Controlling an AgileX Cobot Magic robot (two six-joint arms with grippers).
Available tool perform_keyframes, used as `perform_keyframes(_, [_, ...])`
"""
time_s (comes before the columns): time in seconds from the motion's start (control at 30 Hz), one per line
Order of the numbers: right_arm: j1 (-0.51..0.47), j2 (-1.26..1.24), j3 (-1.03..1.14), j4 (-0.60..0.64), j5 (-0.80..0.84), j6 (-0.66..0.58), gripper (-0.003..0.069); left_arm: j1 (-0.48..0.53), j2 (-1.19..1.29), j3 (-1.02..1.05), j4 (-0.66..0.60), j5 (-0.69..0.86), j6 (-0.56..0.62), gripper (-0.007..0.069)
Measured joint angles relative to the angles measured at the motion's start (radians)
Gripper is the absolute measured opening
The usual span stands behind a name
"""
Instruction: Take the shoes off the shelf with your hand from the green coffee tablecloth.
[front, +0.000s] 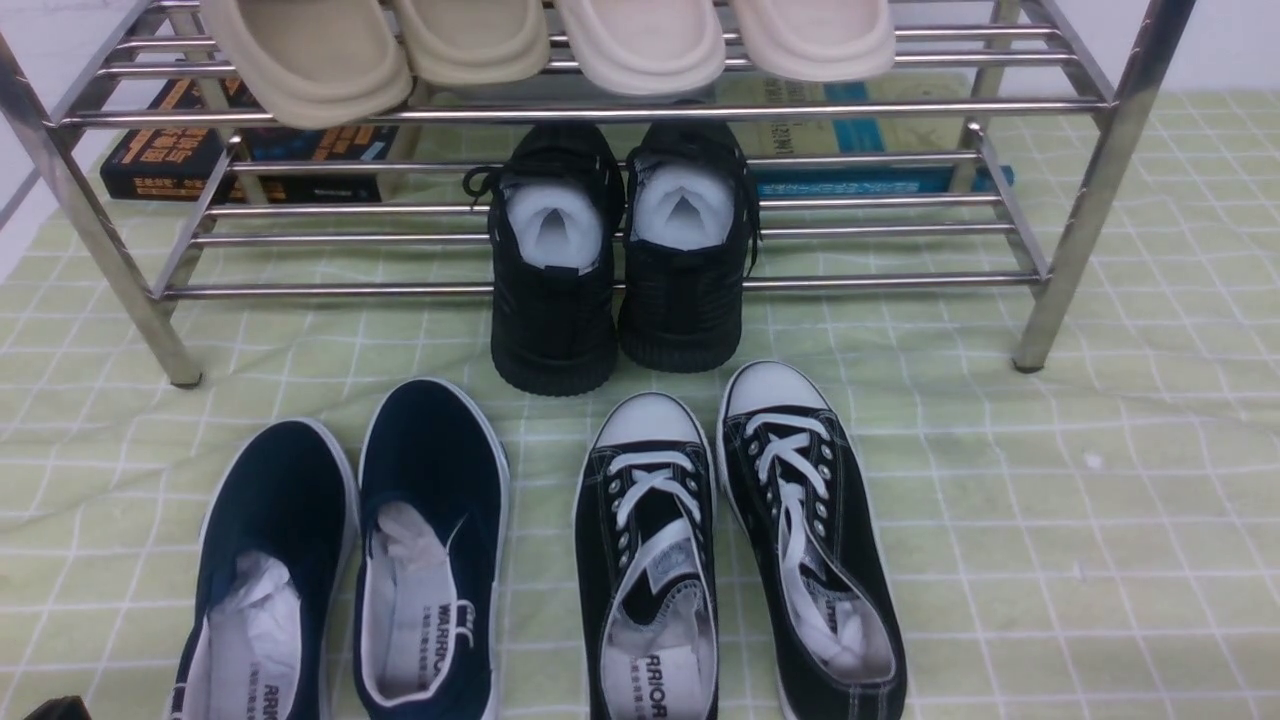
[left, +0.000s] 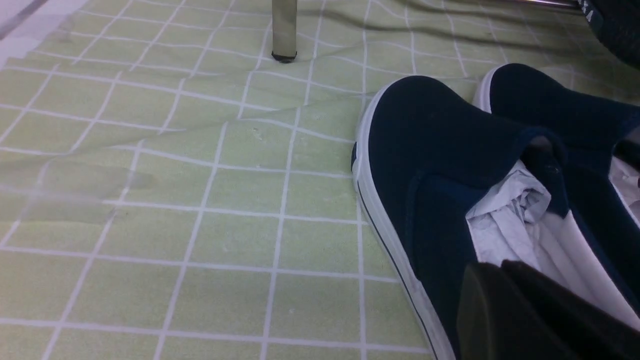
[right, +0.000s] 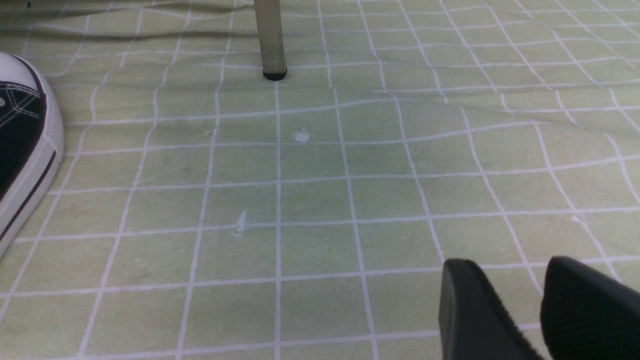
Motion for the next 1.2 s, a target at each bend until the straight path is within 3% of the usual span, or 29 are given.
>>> perform_keyframes(1.2, [0.000, 0.000, 0.000, -0.001, 0.000, 0.000, 0.0240, 0.000, 0.000, 0.000, 0.001, 0.004, 0.000, 0.0069])
